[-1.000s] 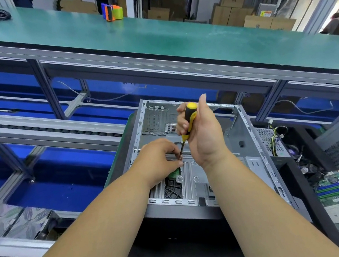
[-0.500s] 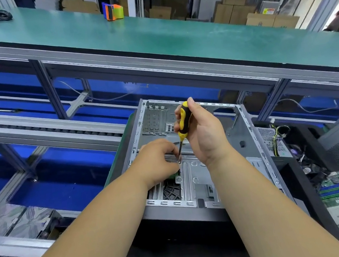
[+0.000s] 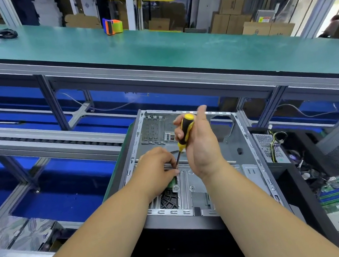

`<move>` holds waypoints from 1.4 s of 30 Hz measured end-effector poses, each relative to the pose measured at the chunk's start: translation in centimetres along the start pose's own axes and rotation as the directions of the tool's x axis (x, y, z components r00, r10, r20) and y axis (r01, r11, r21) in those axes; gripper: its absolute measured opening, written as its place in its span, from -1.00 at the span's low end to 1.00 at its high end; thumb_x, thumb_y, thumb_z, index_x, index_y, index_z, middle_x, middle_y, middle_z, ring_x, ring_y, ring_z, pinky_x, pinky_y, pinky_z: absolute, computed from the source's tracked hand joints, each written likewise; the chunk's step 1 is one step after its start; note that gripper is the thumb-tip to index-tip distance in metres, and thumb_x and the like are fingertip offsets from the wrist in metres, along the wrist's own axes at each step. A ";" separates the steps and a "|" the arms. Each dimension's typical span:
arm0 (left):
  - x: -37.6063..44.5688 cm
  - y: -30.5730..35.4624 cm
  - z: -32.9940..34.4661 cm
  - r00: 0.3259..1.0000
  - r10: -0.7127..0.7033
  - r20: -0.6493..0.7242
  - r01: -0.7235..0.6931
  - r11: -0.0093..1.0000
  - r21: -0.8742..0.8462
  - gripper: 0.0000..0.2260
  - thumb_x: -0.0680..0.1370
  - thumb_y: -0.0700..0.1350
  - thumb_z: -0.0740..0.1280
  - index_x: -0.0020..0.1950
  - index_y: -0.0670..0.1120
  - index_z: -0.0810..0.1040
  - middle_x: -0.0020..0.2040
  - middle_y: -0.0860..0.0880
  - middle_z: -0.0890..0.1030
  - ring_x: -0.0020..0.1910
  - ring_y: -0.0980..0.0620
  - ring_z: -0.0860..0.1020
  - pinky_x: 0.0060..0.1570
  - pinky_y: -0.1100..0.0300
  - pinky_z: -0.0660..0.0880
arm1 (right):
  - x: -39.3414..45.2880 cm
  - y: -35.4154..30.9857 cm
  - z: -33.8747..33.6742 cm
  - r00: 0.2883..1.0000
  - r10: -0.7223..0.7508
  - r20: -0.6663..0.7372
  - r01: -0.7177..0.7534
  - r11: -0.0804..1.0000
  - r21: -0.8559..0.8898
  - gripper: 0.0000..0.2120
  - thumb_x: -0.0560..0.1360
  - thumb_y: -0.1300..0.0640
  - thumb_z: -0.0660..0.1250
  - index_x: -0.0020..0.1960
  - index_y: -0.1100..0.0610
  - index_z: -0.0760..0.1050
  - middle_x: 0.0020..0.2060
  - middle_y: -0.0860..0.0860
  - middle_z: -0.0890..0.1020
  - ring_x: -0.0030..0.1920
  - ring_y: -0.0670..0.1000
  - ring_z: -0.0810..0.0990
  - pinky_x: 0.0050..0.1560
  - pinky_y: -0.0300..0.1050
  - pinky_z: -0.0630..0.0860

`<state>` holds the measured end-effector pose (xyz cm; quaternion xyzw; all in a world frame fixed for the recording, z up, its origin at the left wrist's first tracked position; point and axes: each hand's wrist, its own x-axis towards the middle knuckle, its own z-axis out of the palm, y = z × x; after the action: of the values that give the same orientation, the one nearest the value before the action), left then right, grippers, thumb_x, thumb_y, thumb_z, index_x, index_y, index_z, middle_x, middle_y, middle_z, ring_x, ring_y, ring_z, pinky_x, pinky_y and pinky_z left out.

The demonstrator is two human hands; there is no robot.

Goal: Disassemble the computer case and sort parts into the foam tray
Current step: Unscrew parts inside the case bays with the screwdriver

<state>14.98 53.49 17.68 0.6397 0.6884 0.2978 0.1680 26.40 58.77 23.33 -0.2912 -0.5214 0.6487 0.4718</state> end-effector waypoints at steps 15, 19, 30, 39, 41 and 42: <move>-0.8 1.1 -0.7 0.991 -0.063 -0.120 0.038 0.979 -0.201 -0.87 0.57 -0.14 0.36 -0.12 0.08 0.52 -0.02 0.09 0.54 -0.10 0.22 0.54 -0.07 0.32 0.50 | -1.5 -3.7 -4.8 0.988 -0.136 -0.080 0.074 0.846 -0.528 -0.59 0.46 -0.24 0.32 -0.12 0.13 0.55 -0.29 0.00 0.68 -0.34 -0.09 0.56 -0.23 -0.16 0.56; -1.3 1.7 -1.1 0.974 -0.148 -0.170 0.081 0.934 -0.348 -0.86 0.57 -0.13 0.36 -0.14 0.10 0.52 -0.17 0.08 0.60 -0.16 0.25 0.53 -0.25 0.47 0.38 | -2.7 -3.9 -7.3 0.983 -0.085 -0.161 0.040 0.964 -0.263 -0.82 0.55 0.07 0.37 -0.16 0.15 0.54 -0.41 0.00 0.64 -0.41 -0.09 0.56 -0.30 -0.21 0.52; -1.4 12.6 1.6 0.991 0.107 -0.083 -0.132 0.896 -0.424 -0.87 0.50 -0.21 0.45 -0.15 0.01 0.57 -0.22 0.14 0.60 -0.22 0.23 0.54 -0.19 0.44 0.43 | -8.0 -6.2 -14.2 0.991 0.117 -0.070 -0.122 0.990 -0.075 -0.76 0.53 0.34 0.28 0.15 0.15 0.55 -0.20 0.01 0.68 -0.17 0.02 0.62 -0.11 -0.15 0.51; -1.9 20.1 8.0 0.926 0.370 -0.075 -0.377 0.894 -0.243 -0.83 0.44 -0.24 0.44 -0.18 0.03 0.55 -0.24 0.11 0.55 -0.17 0.13 0.51 -0.20 0.38 0.40 | -12.9 -7.3 -20.5 0.971 0.163 -0.174 -0.199 0.957 -0.211 -0.83 0.21 -0.02 0.55 -0.27 -0.05 0.59 -0.41 -0.04 0.50 -0.43 -0.07 0.38 -0.36 -0.21 0.36; -1.9 21.1 9.5 0.921 0.388 -0.038 -0.386 0.892 -0.237 -0.82 0.41 -0.26 0.42 -0.16 0.02 0.56 -0.23 0.11 0.55 -0.17 0.15 0.51 -0.17 0.33 0.42 | -13.8 -7.4 -22.3 0.962 0.156 -0.223 -0.209 0.949 -0.237 -0.77 0.18 -0.03 0.56 -0.25 -0.01 0.59 -0.41 -0.03 0.50 -0.44 -0.07 0.38 -0.36 -0.20 0.36; -1.9 21.6 10.3 0.917 0.399 -0.019 -0.392 0.890 -0.232 -0.82 0.40 -0.26 0.43 -0.16 0.02 0.55 -0.22 0.12 0.55 -0.16 0.16 0.51 -0.17 0.34 0.42 | -14.3 -7.4 -23.3 0.957 0.153 -0.245 -0.215 0.943 -0.253 -0.76 0.17 -0.04 0.56 -0.25 0.00 0.60 -0.42 -0.03 0.50 -0.45 -0.07 0.38 -0.37 -0.21 0.36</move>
<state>38.39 53.74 23.02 0.7466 0.5021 0.3942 0.1872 54.42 55.13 22.03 -0.4726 -0.5212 0.5742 0.4187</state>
